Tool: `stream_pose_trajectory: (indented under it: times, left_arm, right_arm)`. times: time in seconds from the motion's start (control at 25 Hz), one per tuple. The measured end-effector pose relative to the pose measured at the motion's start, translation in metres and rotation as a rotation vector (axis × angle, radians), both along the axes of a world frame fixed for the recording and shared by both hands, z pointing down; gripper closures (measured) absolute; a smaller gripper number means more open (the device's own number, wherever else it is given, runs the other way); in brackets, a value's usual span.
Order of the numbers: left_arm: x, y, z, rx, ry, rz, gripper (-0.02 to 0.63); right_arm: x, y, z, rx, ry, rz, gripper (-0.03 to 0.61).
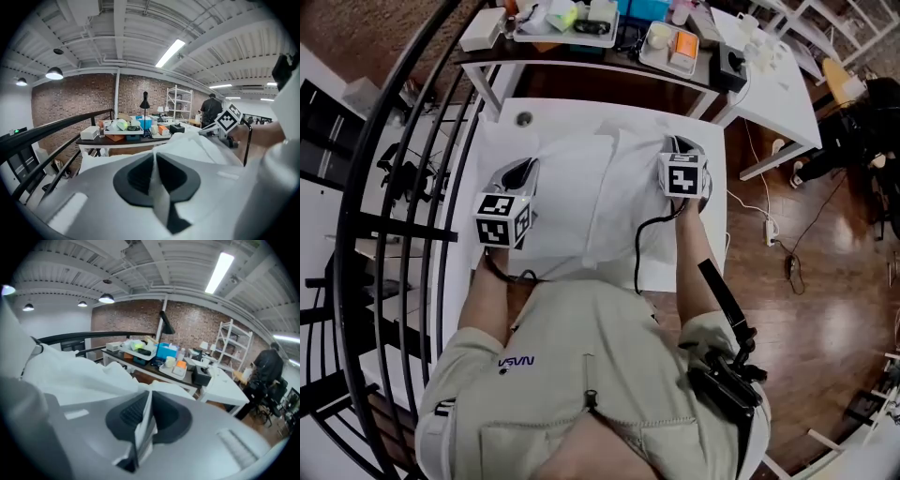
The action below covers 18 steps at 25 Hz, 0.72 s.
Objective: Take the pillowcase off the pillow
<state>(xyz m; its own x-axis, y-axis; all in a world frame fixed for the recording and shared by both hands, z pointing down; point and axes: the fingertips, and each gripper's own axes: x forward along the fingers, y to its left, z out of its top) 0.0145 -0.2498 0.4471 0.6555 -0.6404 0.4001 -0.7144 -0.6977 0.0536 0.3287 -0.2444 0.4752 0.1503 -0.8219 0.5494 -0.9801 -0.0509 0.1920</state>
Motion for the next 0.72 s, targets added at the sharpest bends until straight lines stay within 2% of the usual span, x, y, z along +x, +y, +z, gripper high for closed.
stream_pose_trajectory:
  times: [0.16,0.32,0.44,0.52,0.68,0.72]
  left_arm:
    - [-0.017,-0.015,-0.002,-0.018,0.039,-0.036,0.591]
    - [0.005,-0.026,0.036,-0.079,-0.024,0.003,0.592]
    - [0.024,-0.034,0.073,-0.097,-0.073,0.052,0.584]
    - [0.032,-0.039,0.079,-0.075,-0.076,0.073,0.547]
    - [0.042,-0.045,0.068,-0.005,-0.070,0.092,0.467]
    - [0.042,-0.043,0.064,0.013,-0.070,0.100,0.455]
  right_arm:
    - [0.042,0.023,-0.002,0.017,-0.048,0.104,0.569]
    - [0.054,0.039,0.037,-0.059,-0.045,0.166,0.571]
    - [0.048,0.037,0.062,-0.045,-0.059,0.133,0.568]
    - [0.042,0.030,0.060,0.003,-0.073,0.076,0.560]
    - [0.035,0.021,0.036,0.103,-0.136,0.029,0.460]
    - [0.030,0.021,0.028,0.130,-0.149,0.022,0.454]
